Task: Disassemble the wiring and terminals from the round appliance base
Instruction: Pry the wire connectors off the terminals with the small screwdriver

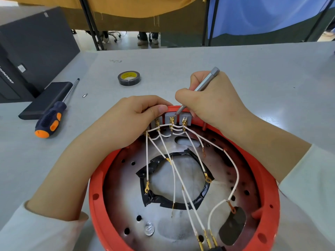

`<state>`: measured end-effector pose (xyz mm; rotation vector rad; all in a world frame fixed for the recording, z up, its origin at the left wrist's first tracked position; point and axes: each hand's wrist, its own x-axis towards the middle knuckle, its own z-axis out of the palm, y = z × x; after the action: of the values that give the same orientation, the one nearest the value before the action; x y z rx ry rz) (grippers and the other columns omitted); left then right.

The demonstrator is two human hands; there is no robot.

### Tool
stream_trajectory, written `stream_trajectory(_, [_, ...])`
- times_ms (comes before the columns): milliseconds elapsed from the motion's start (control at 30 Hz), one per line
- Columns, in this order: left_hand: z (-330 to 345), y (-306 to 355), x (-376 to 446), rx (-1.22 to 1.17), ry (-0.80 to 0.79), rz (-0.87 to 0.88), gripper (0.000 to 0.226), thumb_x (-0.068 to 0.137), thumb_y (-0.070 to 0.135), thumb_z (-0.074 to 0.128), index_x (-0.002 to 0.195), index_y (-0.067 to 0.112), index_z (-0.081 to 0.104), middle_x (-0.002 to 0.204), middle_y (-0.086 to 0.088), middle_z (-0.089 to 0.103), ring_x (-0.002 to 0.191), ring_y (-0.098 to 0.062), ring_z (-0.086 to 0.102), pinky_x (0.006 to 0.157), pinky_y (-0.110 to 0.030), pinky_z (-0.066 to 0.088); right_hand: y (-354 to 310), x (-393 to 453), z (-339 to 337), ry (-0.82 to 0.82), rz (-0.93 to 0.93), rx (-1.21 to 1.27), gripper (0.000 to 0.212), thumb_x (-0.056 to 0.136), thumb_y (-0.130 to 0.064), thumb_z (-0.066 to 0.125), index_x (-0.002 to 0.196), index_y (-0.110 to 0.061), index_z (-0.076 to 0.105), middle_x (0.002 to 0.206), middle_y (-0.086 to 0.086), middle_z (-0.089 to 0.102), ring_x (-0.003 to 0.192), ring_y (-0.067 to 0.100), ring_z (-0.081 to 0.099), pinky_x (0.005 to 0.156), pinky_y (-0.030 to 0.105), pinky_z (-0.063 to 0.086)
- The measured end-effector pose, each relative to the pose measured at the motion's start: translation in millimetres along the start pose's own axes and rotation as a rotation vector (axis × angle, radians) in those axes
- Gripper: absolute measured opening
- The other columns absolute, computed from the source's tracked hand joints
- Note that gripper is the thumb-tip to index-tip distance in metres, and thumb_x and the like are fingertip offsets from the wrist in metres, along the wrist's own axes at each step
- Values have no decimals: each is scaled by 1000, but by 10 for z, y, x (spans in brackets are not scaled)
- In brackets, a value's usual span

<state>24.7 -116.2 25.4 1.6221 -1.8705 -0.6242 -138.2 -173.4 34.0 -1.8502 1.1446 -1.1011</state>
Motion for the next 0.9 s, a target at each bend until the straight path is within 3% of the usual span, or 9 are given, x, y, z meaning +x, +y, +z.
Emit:
stream_trajectory(167, [-8, 2, -2, -8, -2, 11, 22, 95, 35, 46, 99, 47, 64, 91, 28, 67, 89, 8, 58, 77, -8, 42, -6, -9, 1, -8, 0, -13, 28, 72, -9, 62, 55, -12, 40, 50, 10, 42, 44, 12, 38, 44, 24, 34])
stream_trajectory(267, [-5, -3, 0, 7, 3, 6, 22, 96, 35, 46, 103, 45, 64, 95, 20, 69, 92, 3, 59, 84, -16, 43, -16, -12, -5, -18, -1, -13, 26, 72, -9, 62, 56, -11, 42, 52, 12, 43, 43, 12, 36, 44, 24, 33])
stream_trajectory(533, [-6, -6, -1, -1, 4, 10, 22, 96, 34, 47, 101, 46, 64, 96, 24, 68, 93, 7, 58, 84, -11, 41, 5, -2, 2, 4, -3, -19, 30, 71, -9, 63, 52, -13, 41, 47, 4, 41, 42, 11, 38, 43, 23, 34])
stream_trajectory(700, [1, -7, 5, -8, 7, 1, 22, 95, 35, 46, 102, 44, 65, 87, 25, 67, 82, 8, 57, 73, -15, 45, 8, 8, 11, -7, 0, -10, 31, 71, -8, 62, 51, -13, 39, 45, 5, 40, 44, 13, 38, 45, 22, 35])
stream_trajectory(767, [2, -8, 7, -1, 8, 7, 22, 96, 35, 46, 101, 44, 65, 83, 27, 66, 76, 9, 56, 69, -11, 43, 10, 16, 7, -17, 3, -16, 32, 71, -8, 62, 50, -14, 39, 44, 4, 40, 44, 13, 39, 44, 21, 34])
stream_trajectory(900, [5, -3, 6, -23, 1, -4, 22, 96, 35, 46, 102, 43, 66, 86, 25, 67, 80, 8, 57, 71, -17, 44, 21, 28, 0, -33, 13, 5, 34, 69, -8, 62, 48, -16, 38, 38, -3, 38, 38, 9, 37, 40, 17, 33])
